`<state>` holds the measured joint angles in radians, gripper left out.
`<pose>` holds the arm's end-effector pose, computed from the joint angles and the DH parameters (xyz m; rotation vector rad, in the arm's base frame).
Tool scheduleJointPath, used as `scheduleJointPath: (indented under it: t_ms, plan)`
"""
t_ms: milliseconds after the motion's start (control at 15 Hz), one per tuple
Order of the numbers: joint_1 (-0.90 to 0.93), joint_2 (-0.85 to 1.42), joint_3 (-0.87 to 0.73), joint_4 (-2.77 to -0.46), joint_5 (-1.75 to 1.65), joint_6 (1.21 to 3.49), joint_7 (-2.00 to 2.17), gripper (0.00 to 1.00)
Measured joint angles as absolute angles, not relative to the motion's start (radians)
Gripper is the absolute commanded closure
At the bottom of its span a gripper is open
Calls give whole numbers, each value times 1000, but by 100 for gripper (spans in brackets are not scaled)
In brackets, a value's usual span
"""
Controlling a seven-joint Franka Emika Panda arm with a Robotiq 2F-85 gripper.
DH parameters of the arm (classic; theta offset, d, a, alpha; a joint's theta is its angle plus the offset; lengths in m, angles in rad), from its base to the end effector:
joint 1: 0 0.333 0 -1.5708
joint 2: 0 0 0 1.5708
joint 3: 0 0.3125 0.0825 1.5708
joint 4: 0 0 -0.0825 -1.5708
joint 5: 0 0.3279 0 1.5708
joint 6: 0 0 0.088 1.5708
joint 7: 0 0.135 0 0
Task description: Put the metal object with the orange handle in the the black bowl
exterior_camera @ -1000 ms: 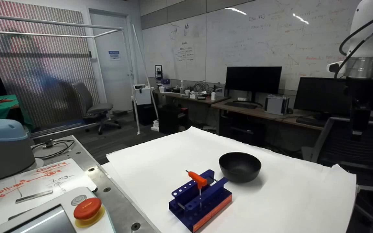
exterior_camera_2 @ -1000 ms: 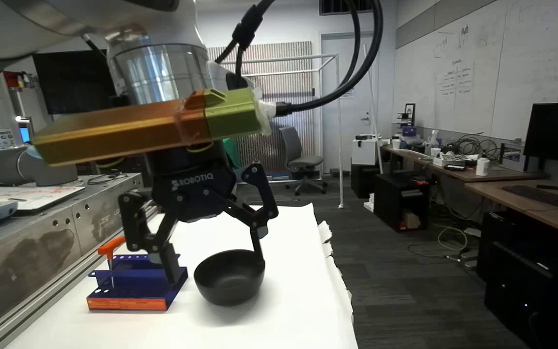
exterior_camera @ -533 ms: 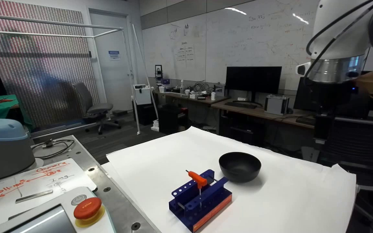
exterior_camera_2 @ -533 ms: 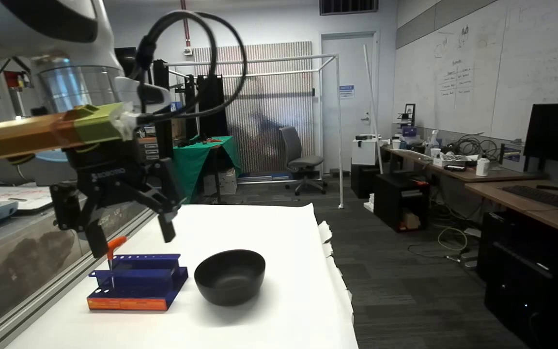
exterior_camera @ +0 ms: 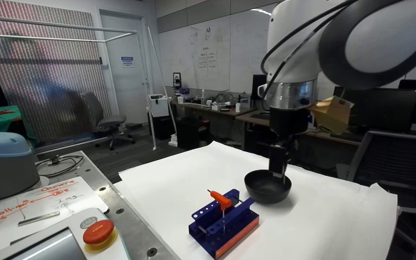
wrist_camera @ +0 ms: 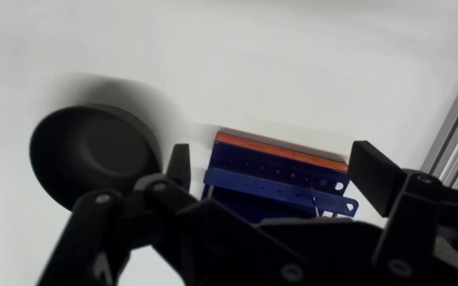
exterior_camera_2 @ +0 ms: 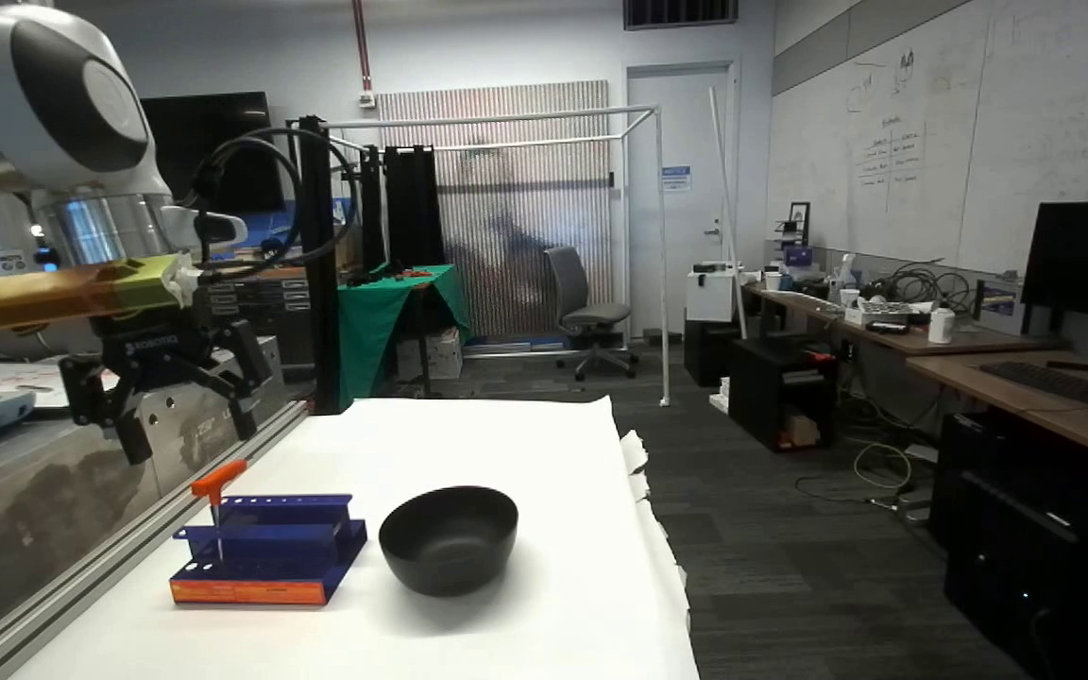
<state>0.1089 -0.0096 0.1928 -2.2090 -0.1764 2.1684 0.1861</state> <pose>0.4592 0.1316 0.3832 2.9747 0.3244 0.0075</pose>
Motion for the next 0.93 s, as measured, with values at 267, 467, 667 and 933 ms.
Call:
scheduleJointPath:
  t_ms: [267, 467, 667, 933]
  plan:
    - [150, 171, 193, -2067, -162, 2208, 186, 0]
    - [181, 286, 193, -1963, -140, 2208, 188, 0]
    - [209, 382, 185, -1871, -140, 2209, 215, 0]
    - [243, 471, 158, -1775, -143, 2215, 253, 27]
